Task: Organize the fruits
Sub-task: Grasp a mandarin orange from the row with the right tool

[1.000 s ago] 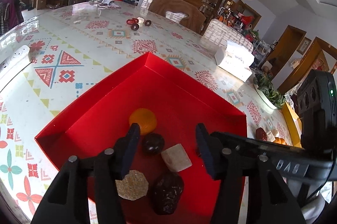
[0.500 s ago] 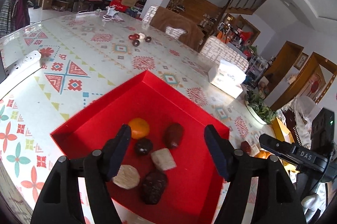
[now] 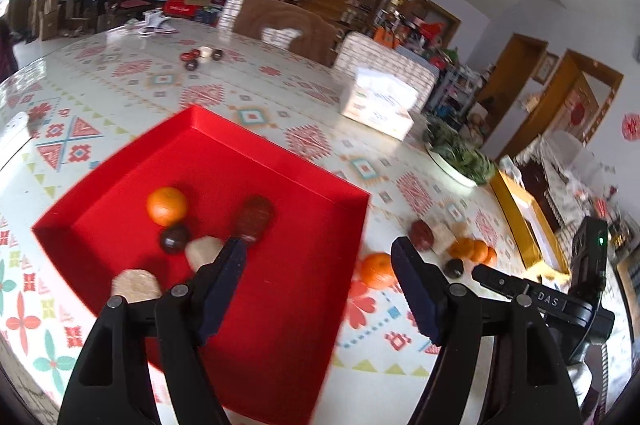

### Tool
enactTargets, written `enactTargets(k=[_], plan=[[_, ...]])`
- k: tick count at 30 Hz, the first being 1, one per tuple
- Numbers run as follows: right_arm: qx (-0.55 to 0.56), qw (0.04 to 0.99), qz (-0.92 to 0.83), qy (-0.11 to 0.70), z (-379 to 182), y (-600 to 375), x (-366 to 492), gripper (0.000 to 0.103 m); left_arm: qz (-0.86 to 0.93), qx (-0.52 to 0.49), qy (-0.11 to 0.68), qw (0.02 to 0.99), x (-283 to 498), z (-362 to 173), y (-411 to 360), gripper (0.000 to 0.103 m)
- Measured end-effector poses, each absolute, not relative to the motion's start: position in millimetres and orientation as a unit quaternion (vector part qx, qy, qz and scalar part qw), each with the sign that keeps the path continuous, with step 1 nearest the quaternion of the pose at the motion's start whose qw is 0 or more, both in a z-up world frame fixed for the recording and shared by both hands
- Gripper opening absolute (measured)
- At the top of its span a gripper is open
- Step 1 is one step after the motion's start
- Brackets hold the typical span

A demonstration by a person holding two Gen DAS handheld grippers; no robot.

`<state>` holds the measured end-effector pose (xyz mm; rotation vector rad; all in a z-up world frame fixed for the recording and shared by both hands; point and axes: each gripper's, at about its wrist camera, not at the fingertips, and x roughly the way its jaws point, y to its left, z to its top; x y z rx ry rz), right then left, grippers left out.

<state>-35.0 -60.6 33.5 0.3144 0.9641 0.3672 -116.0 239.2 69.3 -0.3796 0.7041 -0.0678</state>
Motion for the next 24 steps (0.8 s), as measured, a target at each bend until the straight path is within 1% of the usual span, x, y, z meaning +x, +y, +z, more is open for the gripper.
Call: enactTargets(k=[3,6,13,19,21,24], plan=[[0.151,0.856,0.185,0.457,32.2,-59.8,-37.7,0.053,-0.045,-0.172,0.347,0.921,-113.4,68.8,225.3,0.074],[0.135,0.853,0.214,0.457,32.4,-40.3,-40.4,0.053,-0.040,-0.183,0.341,0.921,-112.9,69.2,226.5,0.074],[0.032,0.846,0.271,0.457,21.5,42.4,-41.6,0.053,-0.014,-0.208,0.337,0.918,-117.0,66.3,248.8,0.075],[-0.030,0.847,0.283,0.450,14.1,77.1,-32.2,0.053,-0.013,-0.211,0.339,0.917,-118.4,63.9,256.8,0.075],[-0.038,0.844,0.280,0.455,10.7,83.8,-28.3,0.049,-0.014,-0.214,0.340,0.916,-118.2,62.6,259.1,0.075],[-0.038,0.846,0.272,0.458,8.6,84.9,-24.9,0.041,-0.017,-0.212,0.343,0.915,-116.6,61.2,258.2,0.075]])
